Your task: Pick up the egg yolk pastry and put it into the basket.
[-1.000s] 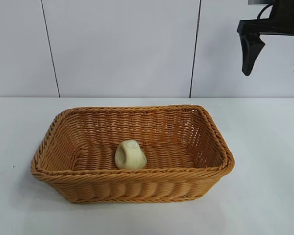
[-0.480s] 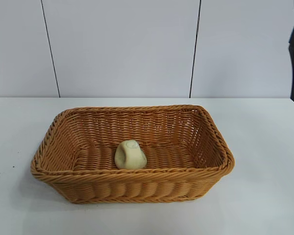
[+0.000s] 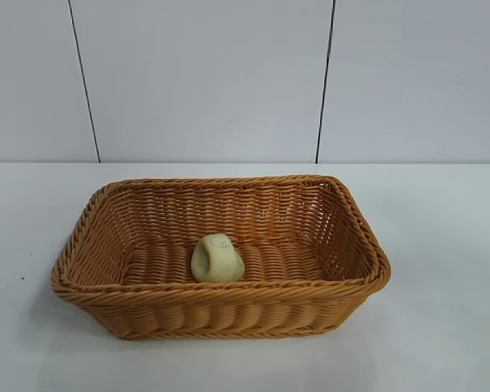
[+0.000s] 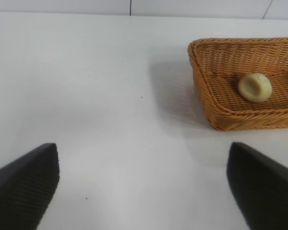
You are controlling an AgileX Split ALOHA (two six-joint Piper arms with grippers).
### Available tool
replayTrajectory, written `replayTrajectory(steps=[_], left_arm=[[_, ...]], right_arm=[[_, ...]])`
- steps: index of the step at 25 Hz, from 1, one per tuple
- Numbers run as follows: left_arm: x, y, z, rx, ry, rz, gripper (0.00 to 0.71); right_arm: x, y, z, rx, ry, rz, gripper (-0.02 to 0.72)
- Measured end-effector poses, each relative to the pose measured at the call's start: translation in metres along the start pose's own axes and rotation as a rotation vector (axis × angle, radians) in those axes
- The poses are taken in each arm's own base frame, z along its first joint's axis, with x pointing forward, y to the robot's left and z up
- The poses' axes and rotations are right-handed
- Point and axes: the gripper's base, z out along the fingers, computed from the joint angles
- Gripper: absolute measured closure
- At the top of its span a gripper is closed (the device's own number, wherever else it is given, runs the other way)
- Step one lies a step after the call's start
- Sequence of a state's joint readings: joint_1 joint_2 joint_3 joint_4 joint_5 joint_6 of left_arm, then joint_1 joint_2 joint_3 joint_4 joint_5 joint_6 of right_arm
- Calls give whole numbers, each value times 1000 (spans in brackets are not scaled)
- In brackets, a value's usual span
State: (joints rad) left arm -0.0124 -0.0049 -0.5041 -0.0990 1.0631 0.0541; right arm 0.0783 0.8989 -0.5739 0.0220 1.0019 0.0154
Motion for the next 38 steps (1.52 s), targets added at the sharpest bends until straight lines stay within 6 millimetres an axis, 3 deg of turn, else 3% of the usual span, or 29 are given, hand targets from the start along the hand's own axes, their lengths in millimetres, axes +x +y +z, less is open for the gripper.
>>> replayTrajectory(steps=[3,12,27,38], left_arm=[[0,0,0,0,0,0,14],[0,0,0,0,0,0,14],[0,0,0,-1,1,0,14],[0,0,0,-1,1,0,14]], right_arm=[[20,0,-4,-2,-56,-7,10],[53,0,-42,-15,-353,-19,10],[113,0,-76,-35,-779,-26,10],[117,0,-77,-42,-805,-27,10]])
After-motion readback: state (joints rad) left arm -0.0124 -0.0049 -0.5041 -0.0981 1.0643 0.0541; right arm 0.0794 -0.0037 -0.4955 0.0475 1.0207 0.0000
